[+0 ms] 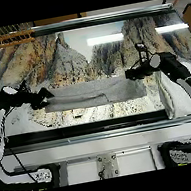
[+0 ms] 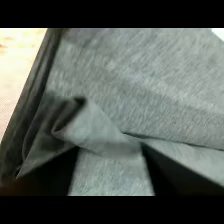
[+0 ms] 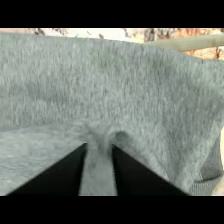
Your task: Fold the clothes and pants, and hang the long-sleeved shirts on hangers.
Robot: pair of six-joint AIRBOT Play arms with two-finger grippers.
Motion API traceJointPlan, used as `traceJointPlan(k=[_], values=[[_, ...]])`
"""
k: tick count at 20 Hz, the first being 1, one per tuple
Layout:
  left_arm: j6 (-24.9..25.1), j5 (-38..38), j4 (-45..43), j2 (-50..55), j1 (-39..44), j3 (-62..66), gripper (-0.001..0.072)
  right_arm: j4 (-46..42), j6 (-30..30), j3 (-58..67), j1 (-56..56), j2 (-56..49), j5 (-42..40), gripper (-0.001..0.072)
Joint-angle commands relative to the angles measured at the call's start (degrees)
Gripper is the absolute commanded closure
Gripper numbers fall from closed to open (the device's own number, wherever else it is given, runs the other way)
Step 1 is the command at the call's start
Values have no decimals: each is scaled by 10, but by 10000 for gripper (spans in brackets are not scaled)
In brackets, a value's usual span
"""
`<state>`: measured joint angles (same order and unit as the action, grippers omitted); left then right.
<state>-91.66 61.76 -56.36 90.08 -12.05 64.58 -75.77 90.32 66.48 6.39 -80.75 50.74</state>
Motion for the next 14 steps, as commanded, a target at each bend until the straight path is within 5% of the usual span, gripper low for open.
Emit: traceJointPlan(k=[1, 5, 6, 9, 10, 14], values=[[-3, 0, 29, 29, 0, 52, 58, 41, 21, 2, 0, -13, -90, 46], [-2, 26, -9, -10, -5, 118, 59, 81, -5, 16, -57, 22, -78, 45], [-2, 30, -33, -32, -5, 118, 112, 82, -27, 16, -84, 34, -45, 46], [4, 20, -70, -99, 16, 75, 654, 119, -123, -2, -176, 43, 87, 2], [5, 9, -69, -120, 26, 49, 700, 155, -158, -22, -212, 41, 120, -3], [3, -28, -65, -171, 86, -42, 700, 258, -218, -94, -318, -3, 138, -8]])
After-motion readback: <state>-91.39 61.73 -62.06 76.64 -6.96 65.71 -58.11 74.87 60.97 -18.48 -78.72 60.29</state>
